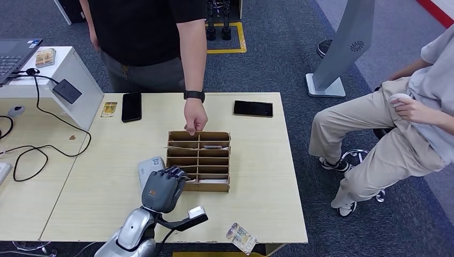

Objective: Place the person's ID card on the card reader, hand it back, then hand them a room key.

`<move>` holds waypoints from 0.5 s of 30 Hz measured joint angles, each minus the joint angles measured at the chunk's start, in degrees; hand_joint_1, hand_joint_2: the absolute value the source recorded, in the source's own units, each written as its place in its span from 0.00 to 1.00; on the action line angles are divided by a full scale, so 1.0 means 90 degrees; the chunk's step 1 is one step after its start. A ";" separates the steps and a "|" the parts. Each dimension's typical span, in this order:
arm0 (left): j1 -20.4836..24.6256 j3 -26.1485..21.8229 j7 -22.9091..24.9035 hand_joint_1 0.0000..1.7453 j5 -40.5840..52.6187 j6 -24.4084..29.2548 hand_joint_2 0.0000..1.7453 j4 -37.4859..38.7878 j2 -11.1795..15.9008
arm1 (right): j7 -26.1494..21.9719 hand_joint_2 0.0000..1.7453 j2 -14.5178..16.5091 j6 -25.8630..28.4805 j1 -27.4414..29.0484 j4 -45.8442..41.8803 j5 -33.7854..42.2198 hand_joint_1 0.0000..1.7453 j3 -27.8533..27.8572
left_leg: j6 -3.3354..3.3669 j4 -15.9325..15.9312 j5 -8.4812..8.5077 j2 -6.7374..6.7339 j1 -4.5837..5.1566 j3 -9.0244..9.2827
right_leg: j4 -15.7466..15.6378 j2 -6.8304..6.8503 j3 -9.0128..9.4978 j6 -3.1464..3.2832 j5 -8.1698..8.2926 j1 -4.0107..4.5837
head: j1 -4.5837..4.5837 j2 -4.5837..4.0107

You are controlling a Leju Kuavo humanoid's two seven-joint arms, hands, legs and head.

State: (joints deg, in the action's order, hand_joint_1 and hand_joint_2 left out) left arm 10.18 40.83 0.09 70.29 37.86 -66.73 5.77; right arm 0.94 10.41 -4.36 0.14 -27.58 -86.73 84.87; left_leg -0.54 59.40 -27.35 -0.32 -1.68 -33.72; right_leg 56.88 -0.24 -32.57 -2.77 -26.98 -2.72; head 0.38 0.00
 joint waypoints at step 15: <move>-0.0072 -0.0090 -0.0328 1.00 0.0025 0.0171 1.00 0.0068 -0.0069 | -0.0009 1.00 -0.0093 0.0109 0.0000 0.0192 0.0000 0.00 -0.0002 | -0.0003 0.0000 -0.0004 0.0000 0.0000 0.0000 | 0.0000 0.0000 0.0000 0.0001 -0.0001 0.0000 | -0.0001 0.0000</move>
State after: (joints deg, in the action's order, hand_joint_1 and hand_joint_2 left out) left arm 9.53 40.02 -2.86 70.52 39.40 -66.12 5.14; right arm 0.86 9.58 -3.37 0.14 -25.85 -86.73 84.85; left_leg -0.56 59.40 -27.39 -0.32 -1.68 -33.72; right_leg 56.88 -0.24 -32.57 -2.77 -26.99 -2.72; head 0.37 0.00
